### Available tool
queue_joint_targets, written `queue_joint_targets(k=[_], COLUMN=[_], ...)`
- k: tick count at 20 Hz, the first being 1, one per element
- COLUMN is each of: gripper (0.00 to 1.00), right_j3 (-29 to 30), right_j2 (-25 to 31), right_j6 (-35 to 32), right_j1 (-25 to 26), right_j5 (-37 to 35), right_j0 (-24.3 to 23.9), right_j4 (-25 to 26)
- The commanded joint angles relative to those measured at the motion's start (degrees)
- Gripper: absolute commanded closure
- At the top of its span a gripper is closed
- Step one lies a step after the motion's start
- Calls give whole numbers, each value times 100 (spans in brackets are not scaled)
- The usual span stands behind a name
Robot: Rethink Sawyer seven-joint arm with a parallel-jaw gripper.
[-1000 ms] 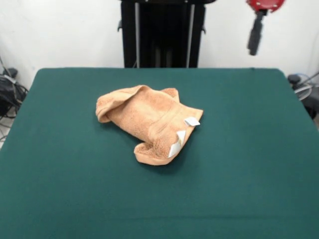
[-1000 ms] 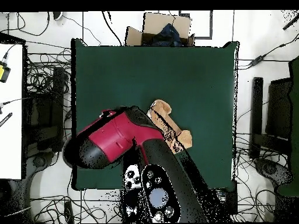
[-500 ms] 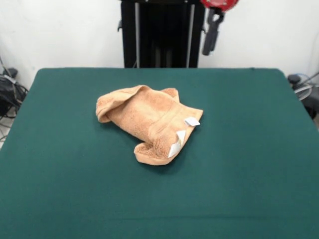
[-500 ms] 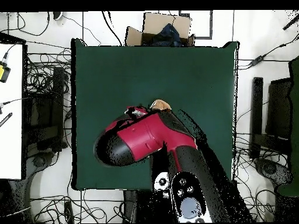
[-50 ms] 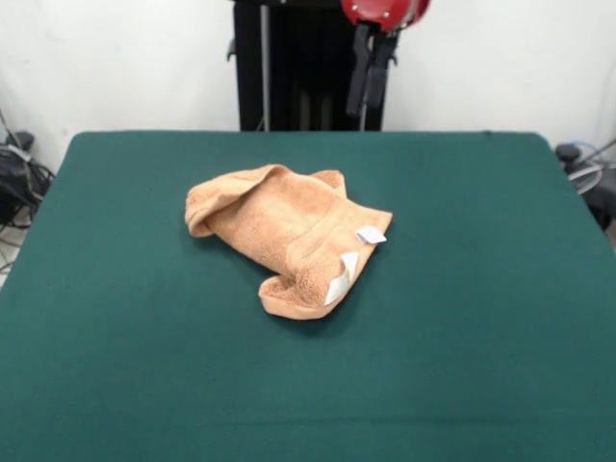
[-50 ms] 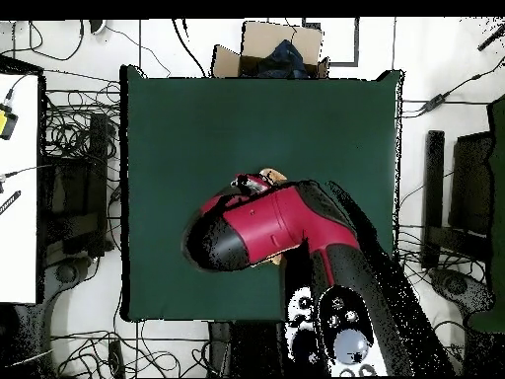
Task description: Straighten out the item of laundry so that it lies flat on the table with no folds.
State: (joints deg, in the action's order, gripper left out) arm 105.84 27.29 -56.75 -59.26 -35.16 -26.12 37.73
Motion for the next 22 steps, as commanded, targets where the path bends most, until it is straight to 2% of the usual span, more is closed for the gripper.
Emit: queue_joint_targets(k=[1, 12, 16, 22], gripper=[0, 0, 0, 0], right_j3=[-97, -230, -416, -740], right_j2=[-415, -1002, -1361, -1874], right_j6=[-559, -1038, -1527, -1973], right_j1=[462, 939, 1215, 1529], right_j5=[116, 639, 858, 1010], right_j0=[-39, 295, 650, 1200], right_j4=[597, 1750, 2133, 2276])
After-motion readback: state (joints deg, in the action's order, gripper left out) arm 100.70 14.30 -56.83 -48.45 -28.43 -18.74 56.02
